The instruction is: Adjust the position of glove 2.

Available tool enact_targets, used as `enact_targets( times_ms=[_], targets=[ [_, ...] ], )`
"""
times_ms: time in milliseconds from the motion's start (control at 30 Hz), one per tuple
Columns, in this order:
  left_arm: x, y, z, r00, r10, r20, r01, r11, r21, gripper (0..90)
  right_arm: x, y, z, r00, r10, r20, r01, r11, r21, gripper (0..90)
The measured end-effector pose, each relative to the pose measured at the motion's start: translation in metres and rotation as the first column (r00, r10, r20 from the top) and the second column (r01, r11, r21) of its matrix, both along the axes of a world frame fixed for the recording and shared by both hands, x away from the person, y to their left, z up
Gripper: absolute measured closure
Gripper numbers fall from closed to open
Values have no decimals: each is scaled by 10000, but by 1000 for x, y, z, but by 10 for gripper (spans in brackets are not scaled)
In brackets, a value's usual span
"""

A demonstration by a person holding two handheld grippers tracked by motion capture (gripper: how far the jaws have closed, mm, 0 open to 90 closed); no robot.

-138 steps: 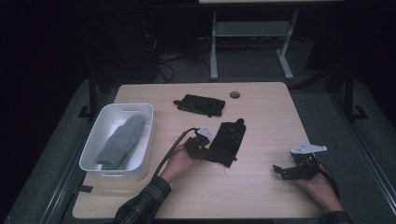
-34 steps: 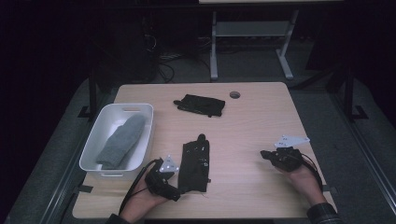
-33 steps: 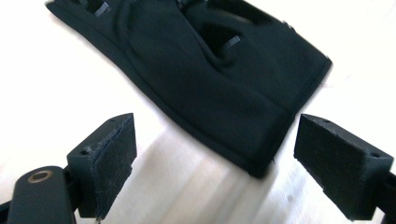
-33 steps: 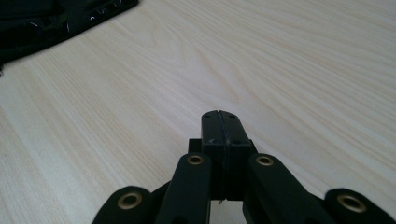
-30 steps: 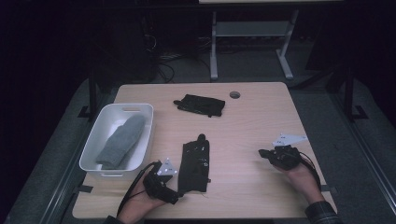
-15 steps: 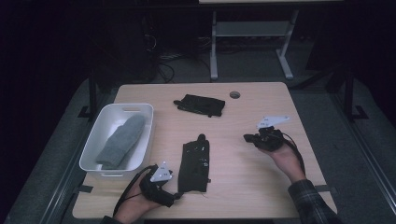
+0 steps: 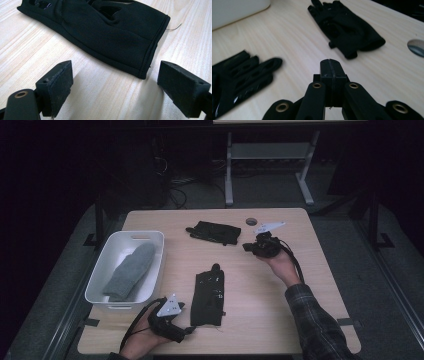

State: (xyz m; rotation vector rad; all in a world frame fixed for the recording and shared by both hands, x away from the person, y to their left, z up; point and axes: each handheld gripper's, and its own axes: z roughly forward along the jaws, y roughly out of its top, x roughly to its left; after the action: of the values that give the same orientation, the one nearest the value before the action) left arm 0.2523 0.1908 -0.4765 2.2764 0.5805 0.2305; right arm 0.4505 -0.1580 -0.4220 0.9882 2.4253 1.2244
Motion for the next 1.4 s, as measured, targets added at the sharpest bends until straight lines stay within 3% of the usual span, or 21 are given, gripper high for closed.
enact_targets(
  times_ms=[200, 400, 600, 667, 800, 933, 1000, 1167, 1400],
  targets=[
    [0, 1, 0, 9999, -141, 27, 141, 9999, 77, 123, 27, 23, -5, 10000, -95, 27, 95, 9999, -72, 900],
    [0, 1, 1, 9997, -251, 21, 251, 9996, 86, 123, 57, 33, -15, 9990, -428, -101, 426, 9989, -211, 900],
    [0, 2, 1, 9996, -280, 42, 280, 9995, 112, 123, 76, 42, -27, 9968, -795, -77, 793, 9964, -303, 900],
    [0, 2, 1, 9996, -286, 46, 285, 9995, 114, 123, 82, 46, -32, 9966, -815, -125, 807, 9953, -535, 900],
    [0, 2, 1, 9996, -280, 43, 279, 9996, 53, 123, 86, 51, -39, 9964, -844, -89, 833, 9929, -851, 900],
    [0, 1, 0, 9996, -296, 41, 295, 9996, 40, 123, 86, 53, -49, 9959, -787, -446, 718, 9877, -1389, 900],
    [0, 1, 0, 9995, -297, 40, 297, 9995, 43, 123, 86, 50, -50, 9954, -819, -498, 759, 9909, -1112, 900],
    [0, 1, 0, 9996, -295, 39, 295, 9996, 41, 123, 80, 49, -49, 9964, -702, -476, 638, 9901, -1251, 900],
    [0, 1, 0, 9995, -298, 43, 298, 9995, 41, 123, 58, 39, -51, 9977, -499, -450, 454, 9944, -951, 900]
  ],
)
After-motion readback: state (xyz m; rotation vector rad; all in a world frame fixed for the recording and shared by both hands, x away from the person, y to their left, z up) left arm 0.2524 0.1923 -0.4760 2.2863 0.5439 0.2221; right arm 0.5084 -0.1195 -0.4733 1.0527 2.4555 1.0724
